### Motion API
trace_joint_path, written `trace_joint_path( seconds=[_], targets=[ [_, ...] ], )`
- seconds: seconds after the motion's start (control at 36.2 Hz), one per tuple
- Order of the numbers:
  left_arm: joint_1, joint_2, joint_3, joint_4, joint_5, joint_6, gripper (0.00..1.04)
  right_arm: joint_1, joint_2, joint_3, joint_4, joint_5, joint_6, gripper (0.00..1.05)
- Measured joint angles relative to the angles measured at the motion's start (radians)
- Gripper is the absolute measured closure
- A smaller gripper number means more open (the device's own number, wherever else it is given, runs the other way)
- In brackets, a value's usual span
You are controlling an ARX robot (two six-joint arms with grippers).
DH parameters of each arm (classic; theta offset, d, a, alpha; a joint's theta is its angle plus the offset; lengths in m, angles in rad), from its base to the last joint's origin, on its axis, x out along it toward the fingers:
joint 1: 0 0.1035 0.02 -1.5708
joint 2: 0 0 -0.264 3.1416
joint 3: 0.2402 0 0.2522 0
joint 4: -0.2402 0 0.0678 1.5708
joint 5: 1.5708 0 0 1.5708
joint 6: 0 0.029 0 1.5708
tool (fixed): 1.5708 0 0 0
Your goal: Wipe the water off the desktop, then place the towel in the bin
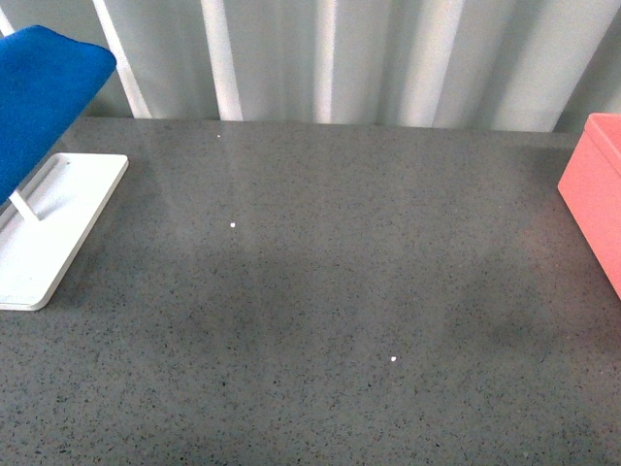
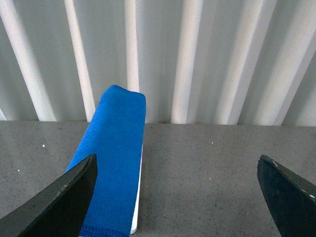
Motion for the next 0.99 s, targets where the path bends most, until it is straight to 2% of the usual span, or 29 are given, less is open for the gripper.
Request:
trace_joint_path(
  seconds=[0.99],
  targets=[
    [0.0,0.0,0.0,0.0,0.0,0.0,0.07,0.0,0.0,0.0,0.0,0.0,0.0,0.07]
  ],
)
